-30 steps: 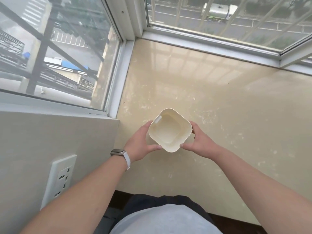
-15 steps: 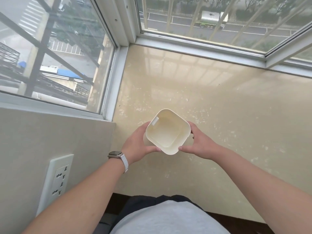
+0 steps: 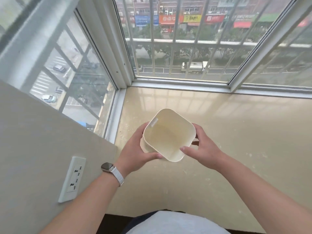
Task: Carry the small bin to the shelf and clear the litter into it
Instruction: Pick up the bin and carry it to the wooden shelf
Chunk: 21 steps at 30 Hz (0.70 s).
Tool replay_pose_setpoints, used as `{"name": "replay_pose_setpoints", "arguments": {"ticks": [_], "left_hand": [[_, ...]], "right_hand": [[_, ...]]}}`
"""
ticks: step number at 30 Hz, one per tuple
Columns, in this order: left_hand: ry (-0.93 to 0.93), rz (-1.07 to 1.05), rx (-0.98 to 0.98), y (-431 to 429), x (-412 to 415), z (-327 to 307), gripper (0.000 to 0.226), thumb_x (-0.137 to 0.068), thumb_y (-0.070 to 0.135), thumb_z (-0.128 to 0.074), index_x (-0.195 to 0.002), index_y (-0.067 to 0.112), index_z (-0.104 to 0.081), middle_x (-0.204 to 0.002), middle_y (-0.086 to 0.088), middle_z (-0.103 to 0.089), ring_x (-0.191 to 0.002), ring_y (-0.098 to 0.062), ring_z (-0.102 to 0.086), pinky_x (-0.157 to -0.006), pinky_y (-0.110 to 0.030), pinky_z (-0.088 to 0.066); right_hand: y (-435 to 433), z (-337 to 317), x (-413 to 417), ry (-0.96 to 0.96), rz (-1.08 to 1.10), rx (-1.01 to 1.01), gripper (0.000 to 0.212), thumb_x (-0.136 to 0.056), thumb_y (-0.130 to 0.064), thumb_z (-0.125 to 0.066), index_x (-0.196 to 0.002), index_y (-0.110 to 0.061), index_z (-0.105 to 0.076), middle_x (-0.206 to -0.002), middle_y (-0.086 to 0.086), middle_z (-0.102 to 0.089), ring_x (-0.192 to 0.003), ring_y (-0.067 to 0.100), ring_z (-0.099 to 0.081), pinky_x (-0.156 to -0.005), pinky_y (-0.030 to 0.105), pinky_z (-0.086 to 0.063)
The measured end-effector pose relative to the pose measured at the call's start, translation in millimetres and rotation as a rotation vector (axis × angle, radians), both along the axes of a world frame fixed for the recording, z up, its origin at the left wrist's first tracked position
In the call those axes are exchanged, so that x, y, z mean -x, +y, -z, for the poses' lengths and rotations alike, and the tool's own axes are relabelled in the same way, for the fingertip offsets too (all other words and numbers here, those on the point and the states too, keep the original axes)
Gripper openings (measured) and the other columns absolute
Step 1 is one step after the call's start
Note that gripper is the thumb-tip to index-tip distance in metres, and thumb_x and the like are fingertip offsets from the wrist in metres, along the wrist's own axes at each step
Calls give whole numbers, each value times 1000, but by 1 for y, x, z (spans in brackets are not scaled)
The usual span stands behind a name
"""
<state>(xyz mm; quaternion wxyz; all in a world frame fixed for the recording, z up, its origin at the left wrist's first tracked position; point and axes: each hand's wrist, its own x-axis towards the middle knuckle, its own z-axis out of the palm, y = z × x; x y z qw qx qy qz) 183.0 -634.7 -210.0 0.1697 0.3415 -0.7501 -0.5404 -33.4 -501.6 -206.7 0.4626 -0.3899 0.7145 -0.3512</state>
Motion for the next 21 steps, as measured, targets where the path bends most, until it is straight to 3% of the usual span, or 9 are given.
{"name": "replay_pose_setpoints", "arguments": {"ticks": [2,5,9,14,17,21], "left_hand": [[14,9,26,14,-4,-13,96,-51,56,-86,-131,57,-33,-129,37,-47,-120,3,-48,-92,-13,-39],[46,27,56,35,-10,-30,100,-50,56,-86,-134,51,-32,-129,36,-47,-121,2,-48,-92,-10,-38],[108,48,97,63,-16,-51,103,-49,56,-87,-137,44,-34,-130,30,-49,-119,-4,-52,-92,-12,-41],[198,103,125,92,-16,-69,99,-53,47,-89,-136,51,-36,-134,24,-49,-124,-11,-51,-98,-27,-46],[234,157,134,101,-13,-81,97,-50,54,-89,-132,58,-36,-133,28,-48,-125,-9,-50,-99,-33,-46],[262,263,144,104,-1,-97,95,-49,54,-88,-130,59,-38,-131,29,-49,-125,-7,-49,-97,-30,-47]], "right_hand": [[14,-17,-4,38,-2,50,70,-75,-42,-71,-130,-51,-28,-128,-30,-45,-120,-9,-44,-99,22,-38],[35,-40,-9,97,-11,112,74,-76,-41,-70,-138,-41,-30,-132,-28,-44,-123,-7,-41,-102,27,-38],[67,-67,-19,148,14,178,78,-75,-45,-69,-141,-40,-29,-137,-26,-41,-126,-6,-40,-105,32,-38],[108,-94,-31,206,98,261,70,-78,-42,-68,-131,-58,-25,-130,-41,-38,-126,-11,-37,-105,29,-38],[131,-108,-42,240,186,276,69,-79,-42,-68,-127,-63,-24,-129,-44,-38,-125,-12,-37,-105,29,-38],[157,-117,-53,228,311,297,75,-76,-48,-66,-141,-44,-28,-135,-30,-43,-129,-4,-39,-106,36,-40]]}}
